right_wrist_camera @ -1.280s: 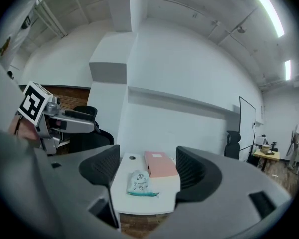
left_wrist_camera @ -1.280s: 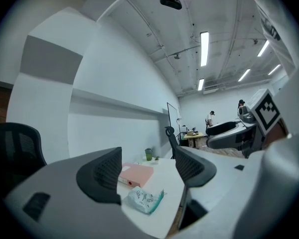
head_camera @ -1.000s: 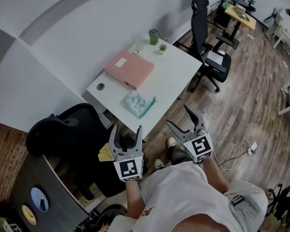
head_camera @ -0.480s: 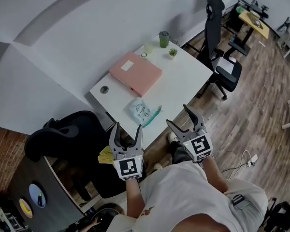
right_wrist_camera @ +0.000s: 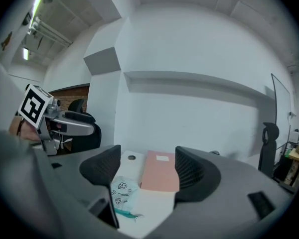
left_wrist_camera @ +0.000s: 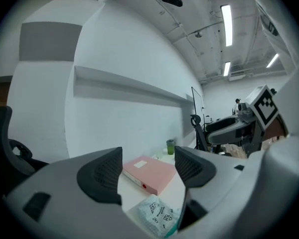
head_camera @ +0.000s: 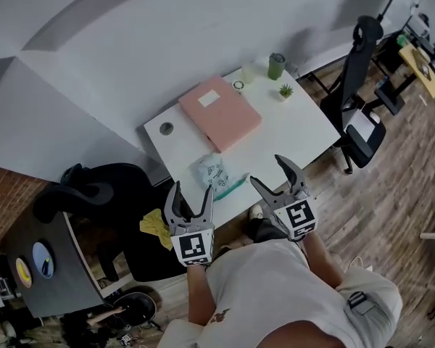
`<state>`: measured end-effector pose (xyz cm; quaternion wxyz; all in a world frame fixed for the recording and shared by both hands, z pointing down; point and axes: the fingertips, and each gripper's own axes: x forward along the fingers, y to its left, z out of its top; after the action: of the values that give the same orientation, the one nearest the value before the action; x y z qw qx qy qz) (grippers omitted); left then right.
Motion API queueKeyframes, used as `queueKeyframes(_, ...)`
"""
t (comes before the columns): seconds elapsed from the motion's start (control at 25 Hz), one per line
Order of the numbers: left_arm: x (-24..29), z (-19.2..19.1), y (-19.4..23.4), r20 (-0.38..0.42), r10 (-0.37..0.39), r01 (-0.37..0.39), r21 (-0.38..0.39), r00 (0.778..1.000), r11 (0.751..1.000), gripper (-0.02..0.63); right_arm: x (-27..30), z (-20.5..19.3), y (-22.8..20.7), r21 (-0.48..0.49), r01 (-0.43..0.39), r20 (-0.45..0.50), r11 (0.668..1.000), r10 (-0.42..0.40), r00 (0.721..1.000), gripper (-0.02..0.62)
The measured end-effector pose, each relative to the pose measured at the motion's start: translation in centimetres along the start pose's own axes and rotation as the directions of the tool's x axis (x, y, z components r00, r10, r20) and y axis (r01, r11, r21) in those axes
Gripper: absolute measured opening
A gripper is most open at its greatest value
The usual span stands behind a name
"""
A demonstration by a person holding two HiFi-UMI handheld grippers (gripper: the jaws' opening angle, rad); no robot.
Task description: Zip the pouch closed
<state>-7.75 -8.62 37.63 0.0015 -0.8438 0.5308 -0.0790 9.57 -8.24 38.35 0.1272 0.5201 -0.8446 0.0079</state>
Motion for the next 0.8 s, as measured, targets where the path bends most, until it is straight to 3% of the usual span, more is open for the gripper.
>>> queueKeyframes(0.36,3.9,-2.6,-2.0,-0.099,0.093,-0.093,0.007,0.991,0.996,0.314,4.0,-3.2,-3.4,-0.019,-0.201,-0.052,0.979,0.2,0.978,0.307)
queueKeyframes(0.56,5.8,-6.5,-3.8,-0.188,0.089,-0.094,-0.02,0.978,0.995,0.308,6.3,-7.7,-3.5,-0.061,-0.347,-0.152,0.936,0.335,0.93,0.281)
queueKeyframes(0.8,6.9,-11.2,-5.9,-0.274,0.069,-0.092,-0.071,0.959,0.993,0.287,7.7,-12.9,-2.2,-0.109,-0.495,-0.267,0.862,0.454,0.85,0.256)
